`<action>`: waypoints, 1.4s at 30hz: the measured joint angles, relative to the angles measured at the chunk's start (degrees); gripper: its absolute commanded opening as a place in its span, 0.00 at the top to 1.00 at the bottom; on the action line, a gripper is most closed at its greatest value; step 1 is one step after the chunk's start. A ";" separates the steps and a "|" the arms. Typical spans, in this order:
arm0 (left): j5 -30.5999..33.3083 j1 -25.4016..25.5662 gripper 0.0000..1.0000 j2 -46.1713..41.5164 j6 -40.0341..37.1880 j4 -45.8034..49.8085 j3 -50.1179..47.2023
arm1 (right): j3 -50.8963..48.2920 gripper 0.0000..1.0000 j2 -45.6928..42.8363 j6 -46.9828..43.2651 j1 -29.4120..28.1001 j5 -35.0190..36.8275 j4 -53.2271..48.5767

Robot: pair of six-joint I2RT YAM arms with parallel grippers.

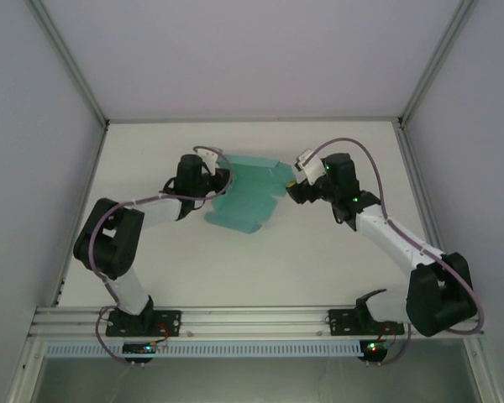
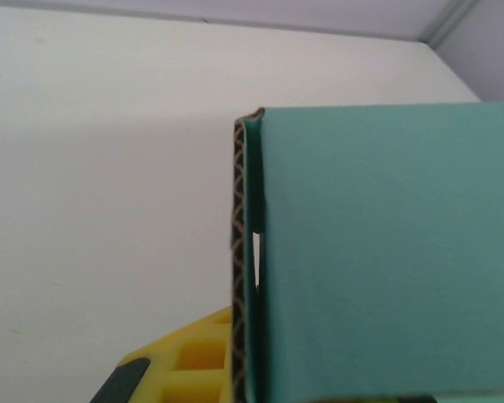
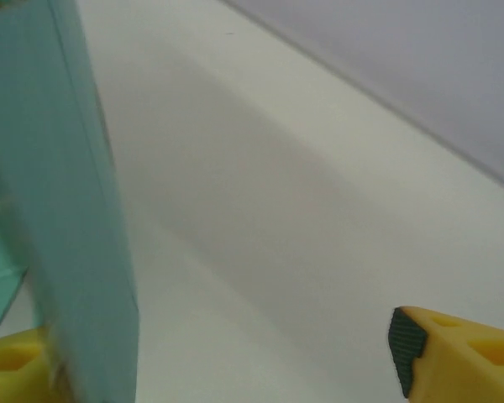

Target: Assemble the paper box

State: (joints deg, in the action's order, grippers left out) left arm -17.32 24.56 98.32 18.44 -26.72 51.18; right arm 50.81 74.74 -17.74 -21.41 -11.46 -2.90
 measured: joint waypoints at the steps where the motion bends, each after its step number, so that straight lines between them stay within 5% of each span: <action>1: -1.16 0.24 1.00 -0.09 0.17 0.28 0.00 | 1.01 0.28 0.63 1.03 -0.13 -2.01 -0.96; 12: -3.76 0.46 1.00 -0.39 1.51 2.99 0.11 | 3.02 0.91 1.90 9.99 -0.72 -11.78 -1.68; 15: -1.49 0.52 0.99 -0.37 2.73 4.76 0.98 | 2.97 1.00 1.95 10.80 -1.55 -12.13 -1.51; 30: 21.79 6.99 1.00 7.39 11.30 30.36 20.06 | -0.13 1.00 2.38 12.92 -8.63 1.20 3.52; 42: 19.41 6.16 0.88 7.61 7.93 28.11 14.19 | -2.32 1.00 5.97 13.73 -8.04 -2.16 5.57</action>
State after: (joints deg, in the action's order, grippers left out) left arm 2.09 30.72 105.93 26.37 1.39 65.36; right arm 48.49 80.71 -4.01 -29.45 -13.63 2.68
